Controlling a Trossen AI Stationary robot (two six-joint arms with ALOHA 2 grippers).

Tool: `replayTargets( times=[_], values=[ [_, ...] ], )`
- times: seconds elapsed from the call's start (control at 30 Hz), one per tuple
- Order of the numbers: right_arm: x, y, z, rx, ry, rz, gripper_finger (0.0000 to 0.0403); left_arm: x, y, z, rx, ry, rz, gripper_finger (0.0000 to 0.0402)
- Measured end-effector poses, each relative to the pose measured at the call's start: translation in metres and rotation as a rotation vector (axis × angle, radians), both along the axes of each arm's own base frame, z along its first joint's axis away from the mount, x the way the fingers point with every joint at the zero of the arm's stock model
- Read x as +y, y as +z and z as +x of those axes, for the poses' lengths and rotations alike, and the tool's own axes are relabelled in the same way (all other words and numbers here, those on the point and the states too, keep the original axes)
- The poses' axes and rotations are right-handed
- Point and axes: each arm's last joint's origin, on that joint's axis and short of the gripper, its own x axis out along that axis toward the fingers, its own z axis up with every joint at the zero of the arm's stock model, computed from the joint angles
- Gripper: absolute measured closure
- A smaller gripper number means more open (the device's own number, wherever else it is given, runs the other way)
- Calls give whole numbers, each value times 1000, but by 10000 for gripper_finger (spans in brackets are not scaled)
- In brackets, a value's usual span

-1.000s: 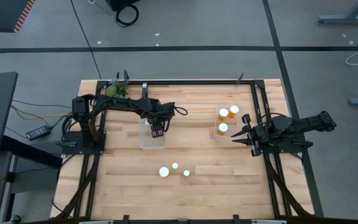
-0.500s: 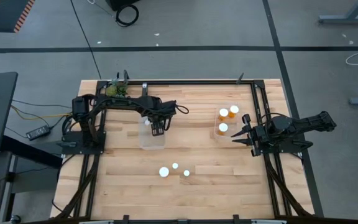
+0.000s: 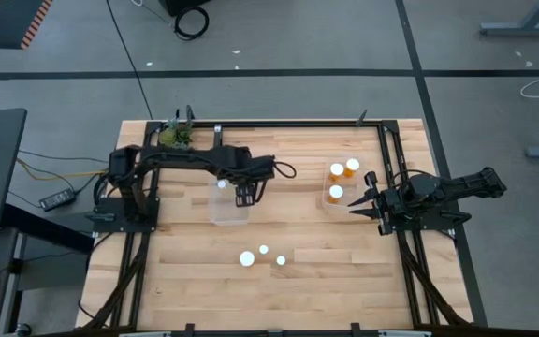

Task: Pick and place medicine bottles into bin by pill shape (circle, oval)
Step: Put the left small yellow pill bottle into the left transparent bin

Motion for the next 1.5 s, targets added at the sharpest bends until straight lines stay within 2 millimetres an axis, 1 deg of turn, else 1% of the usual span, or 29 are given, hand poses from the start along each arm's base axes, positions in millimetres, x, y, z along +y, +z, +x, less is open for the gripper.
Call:
replayTargets(
  times=[0.07, 0.17, 0.3, 0.43, 0.53, 0.73, 0.83, 0.97, 1.0, 1.07, 1.2, 1.5],
  values=[
    [0, 0, 0, 0, 0, 0, 319, -8, 5, 5, -36, -21, 3, 196],
    [0, 0, 0, 0, 0, 0, 319, -19, 6, 9, -79, -30, -10, 199],
    [0, 0, 0, 0, 0, 0, 319, -33, 5, 14, -132, -22, -85, 205],
    [0, 0, 0, 0, 0, 0, 319, -52, 6, 18, -182, -13, -161, 209],
    [0, 0, 0, 0, 0, 0, 319, -71, 6, 20, -212, -20, -220, 209],
    [0, 0, 0, 0, 0, 0, 319, -114, 5, 23, -269, -63, -303, 209],
    [0, 0, 0, 1, 0, 0, 319, -133, 1, 24, -289, -80, -327, 208],
    [0, 0, 0, 2, 0, 0, 319, -153, -7, 28, -311, -90, -352, 207],
    [0, 0, 0, 6, 0, -1, 319, -156, -12, 28, -293, -83, -353, 207],
    [0, -2, 1, 18, 0, -4, 319, -163, -15, 31, -310, -88, -365, 207],
    [0, -4, 2, 46, 0, -10, 319, -172, -24, 33, -281, -99, -359, 201],
    [1, -9, 5, 103, 1, -22, 319, -178, -39, 37, -243, -187, -304, 133]
  ],
)
